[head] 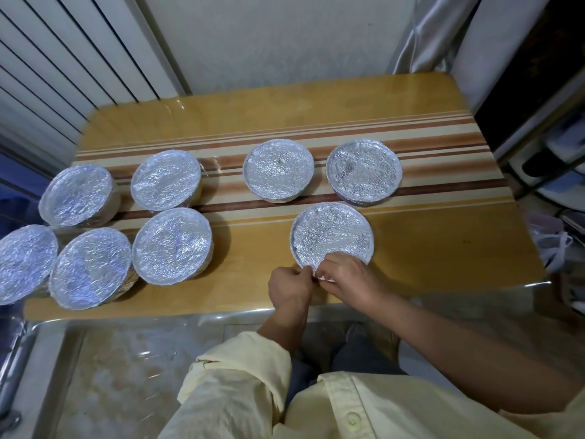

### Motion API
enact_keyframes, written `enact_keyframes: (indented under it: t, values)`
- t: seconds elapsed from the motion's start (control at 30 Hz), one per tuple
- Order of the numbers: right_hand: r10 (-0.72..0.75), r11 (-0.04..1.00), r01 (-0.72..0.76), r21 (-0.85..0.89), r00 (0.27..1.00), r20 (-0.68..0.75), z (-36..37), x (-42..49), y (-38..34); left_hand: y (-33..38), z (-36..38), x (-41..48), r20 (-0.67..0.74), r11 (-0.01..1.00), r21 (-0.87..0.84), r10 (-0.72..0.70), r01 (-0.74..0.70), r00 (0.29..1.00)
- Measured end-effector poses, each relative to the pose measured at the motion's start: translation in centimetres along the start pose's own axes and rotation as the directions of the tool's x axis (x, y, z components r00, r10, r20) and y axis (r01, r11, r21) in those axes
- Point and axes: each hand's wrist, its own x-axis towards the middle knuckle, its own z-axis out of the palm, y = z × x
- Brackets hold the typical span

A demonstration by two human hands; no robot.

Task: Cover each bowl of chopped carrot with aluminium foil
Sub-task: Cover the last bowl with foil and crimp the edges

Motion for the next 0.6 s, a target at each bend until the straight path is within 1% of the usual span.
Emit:
enact_keyframes:
  t: [0.1, 0.3, 0.37, 0.5, 0.6]
  values:
    - [-0.009, 1.0, 0.009, -0.025, 1.0, 0.007, -0.3, -0.5, 0.2, -0.1, -0.4, 0.5, -0.012, 1.0, 0.012, 0.005, -0.004, 1.0]
    - [-0.003, 0.997, 0.004, -0.072, 1.0, 0.01, -0.2, -0.3, -0.3, 0.5, -1.1, 0.7, 0.017, 0.999, 0.042, 0.009, -0.01, 1.0]
    - [0.022, 0.997, -0.02, -0.079, 0.999, 0.024, -0.2, 0.1, -0.3, 0.7, -1.2, 0.5, 0.033, 1.0, 0.015, -0.007, 0.006, 0.999]
    - [0.071, 0.995, -0.068, -0.077, 0.997, 0.04, -0.1, 0.4, -0.2, 0.1, -0.9, 0.2, 0.041, 0.994, -0.1, -0.032, 0.036, 0.999]
    - [0.071, 0.995, -0.069, -0.067, 0.997, 0.027, 0.0, 0.4, -0.4, -0.3, -0.4, -0.6, 0.054, 0.995, -0.1, -0.013, 0.018, 0.998]
